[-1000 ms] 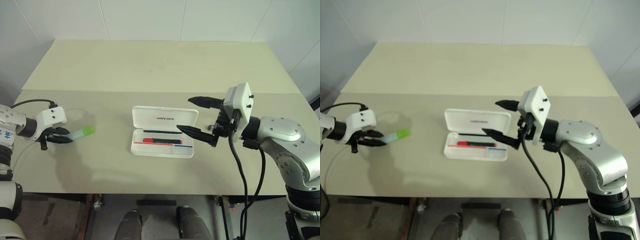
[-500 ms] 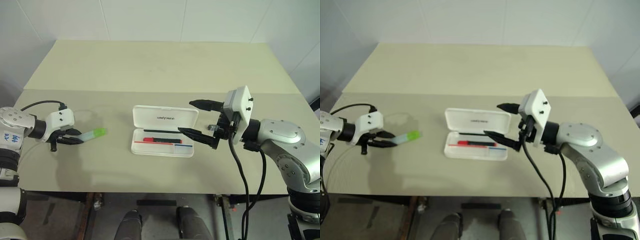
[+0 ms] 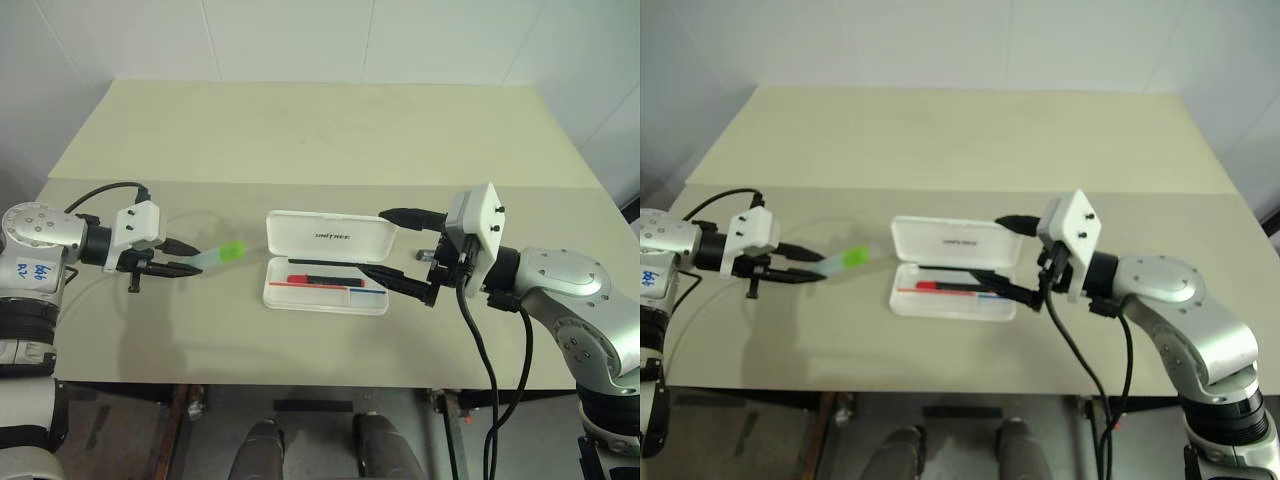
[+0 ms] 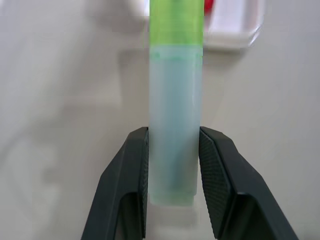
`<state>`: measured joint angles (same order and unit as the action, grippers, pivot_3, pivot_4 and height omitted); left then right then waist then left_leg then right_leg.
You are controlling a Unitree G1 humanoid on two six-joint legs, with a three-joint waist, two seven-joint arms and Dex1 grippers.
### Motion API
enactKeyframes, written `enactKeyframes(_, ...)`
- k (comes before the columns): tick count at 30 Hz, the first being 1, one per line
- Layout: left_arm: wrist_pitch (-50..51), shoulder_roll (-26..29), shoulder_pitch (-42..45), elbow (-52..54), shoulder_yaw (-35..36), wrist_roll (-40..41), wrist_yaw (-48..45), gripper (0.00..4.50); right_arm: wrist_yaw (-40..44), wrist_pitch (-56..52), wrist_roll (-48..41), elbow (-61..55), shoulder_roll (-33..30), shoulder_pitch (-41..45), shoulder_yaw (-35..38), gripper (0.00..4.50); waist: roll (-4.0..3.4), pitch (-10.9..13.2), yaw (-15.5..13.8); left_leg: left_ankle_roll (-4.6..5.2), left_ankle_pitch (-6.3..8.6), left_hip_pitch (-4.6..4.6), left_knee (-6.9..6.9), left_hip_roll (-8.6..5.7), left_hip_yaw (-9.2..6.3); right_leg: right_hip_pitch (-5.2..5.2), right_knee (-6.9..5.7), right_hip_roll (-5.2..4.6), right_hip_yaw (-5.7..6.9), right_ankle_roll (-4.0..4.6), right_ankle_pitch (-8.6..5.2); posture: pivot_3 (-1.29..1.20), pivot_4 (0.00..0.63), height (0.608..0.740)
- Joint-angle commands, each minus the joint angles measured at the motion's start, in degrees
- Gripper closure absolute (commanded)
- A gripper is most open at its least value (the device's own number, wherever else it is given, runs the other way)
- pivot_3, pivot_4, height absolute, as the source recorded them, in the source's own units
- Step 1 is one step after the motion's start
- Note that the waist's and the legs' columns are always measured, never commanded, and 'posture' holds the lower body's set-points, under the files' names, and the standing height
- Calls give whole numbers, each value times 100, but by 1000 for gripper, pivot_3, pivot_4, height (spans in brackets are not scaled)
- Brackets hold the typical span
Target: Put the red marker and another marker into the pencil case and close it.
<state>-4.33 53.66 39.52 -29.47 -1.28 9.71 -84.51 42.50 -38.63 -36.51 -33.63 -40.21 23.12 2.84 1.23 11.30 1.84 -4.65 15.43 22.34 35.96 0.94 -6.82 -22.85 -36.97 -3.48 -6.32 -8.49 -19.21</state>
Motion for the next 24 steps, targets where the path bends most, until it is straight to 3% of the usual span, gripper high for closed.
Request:
enactKeyframes(1, 134, -4, -51, 397, 111, 233, -111, 3389, -48, 59, -45, -235, -96, -31, 219, 0, 0, 0, 6, 0, 0, -1, 1, 0, 0, 0, -1, 0, 0, 0, 0, 0, 150, 740)
enactKeyframes(14, 1150, -692, 425, 1468, -536, 247, -163, 3389, 127, 122, -45, -433, -607, -585, 552, 0, 3, 2, -4, 1, 0, 0, 3, -2, -1, 7, 7, 0, -1, -1, 0, 0, 150, 740)
enactKeyframes(24, 1321, -1268, 690, 1468, -955, 13, 60, 3389, -3, -2, -143, -719, -644, -855, 754, 0, 5, 3, -26, 0, 0, -1, 8, -3, -2, 11, 8, 1, -1, -1, 0, 0, 150, 740)
